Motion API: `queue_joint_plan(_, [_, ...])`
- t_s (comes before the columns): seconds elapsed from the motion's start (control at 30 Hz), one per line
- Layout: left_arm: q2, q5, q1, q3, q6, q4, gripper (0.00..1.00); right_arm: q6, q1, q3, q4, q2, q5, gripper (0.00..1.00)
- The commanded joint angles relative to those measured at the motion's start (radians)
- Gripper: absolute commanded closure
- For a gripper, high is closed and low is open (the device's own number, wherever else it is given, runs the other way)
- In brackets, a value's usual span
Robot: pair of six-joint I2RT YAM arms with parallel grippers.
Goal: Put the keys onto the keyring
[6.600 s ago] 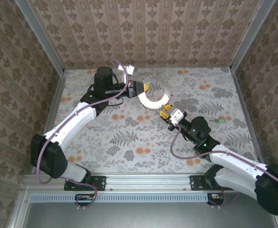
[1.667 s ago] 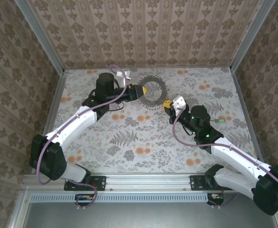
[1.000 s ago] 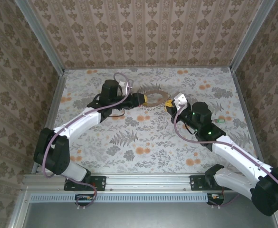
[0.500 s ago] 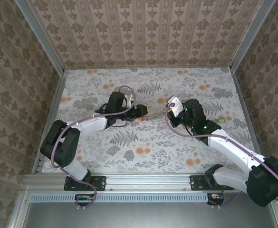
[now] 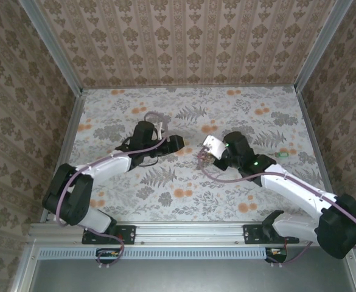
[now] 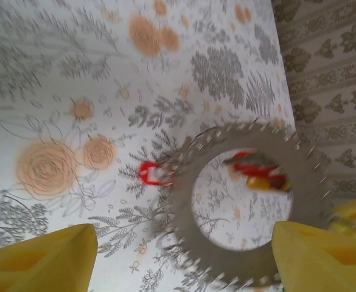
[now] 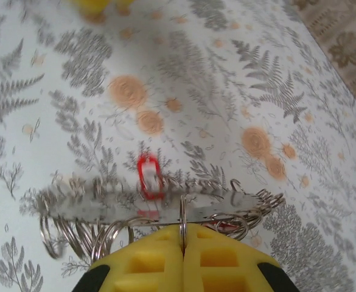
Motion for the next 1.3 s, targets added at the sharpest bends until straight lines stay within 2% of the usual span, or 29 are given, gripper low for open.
queue_joint_plan(0.0, [-0.067, -0.104, 0.027, -0.014, 0.052, -0.05, 0.24, -0.138, 0.092, 0.009, 0.004, 0.025, 0.21, 1.0])
queue_joint_plan(0.1, [-0.108, -0.125, 0.044, -0.027, 0.069, -0.05, 0.25, -0.14, 0.127, -0.017, 0.064, 0.003, 0.202, 1.0])
queue_joint_plan(0.27, [-0.155, -0.13, 0.049, -0.032, 0.113, -0.037, 0.26, -0.089, 0.112, -0.053, 0.115, -0.048, -0.002, 1.0])
queue_joint_plan(0.43, [-0.181, -0.075, 0.049, -0.063, 0.174, 0.08, 0.29, 0.035, 0.005, -0.072, 0.138, -0.072, -0.334, 1.0])
queue_joint_plan(0.6, [-0.188, 0.029, 0.049, -0.077, 0.308, 0.178, 0.33, 0.129, -0.132, -0.09, 0.169, -0.078, -0.608, 1.0])
queue_joint_plan(0.8, [-0.19, 0.119, 0.044, -0.059, 0.45, 0.175, 0.35, 0.106, -0.154, -0.069, 0.09, -0.057, -0.654, 1.0])
queue_joint_plan(0.97, [-0.172, 0.26, 0.008, -0.035, 0.688, 0.135, 0.52, 0.097, -0.209, -0.085, 0.134, -0.057, -0.761, 1.0])
queue_joint_plan(1.07, [-0.163, 0.308, -0.017, -0.032, 0.826, 0.12, 0.55, 0.064, -0.235, -0.073, 0.119, -0.043, -0.8, 1.0])
queue_joint_plan(1.27, [-0.105, 0.373, -0.055, 0.035, 1.017, 0.009, 0.59, -0.032, -0.241, -0.038, 0.043, -0.027, -0.794, 1.0])
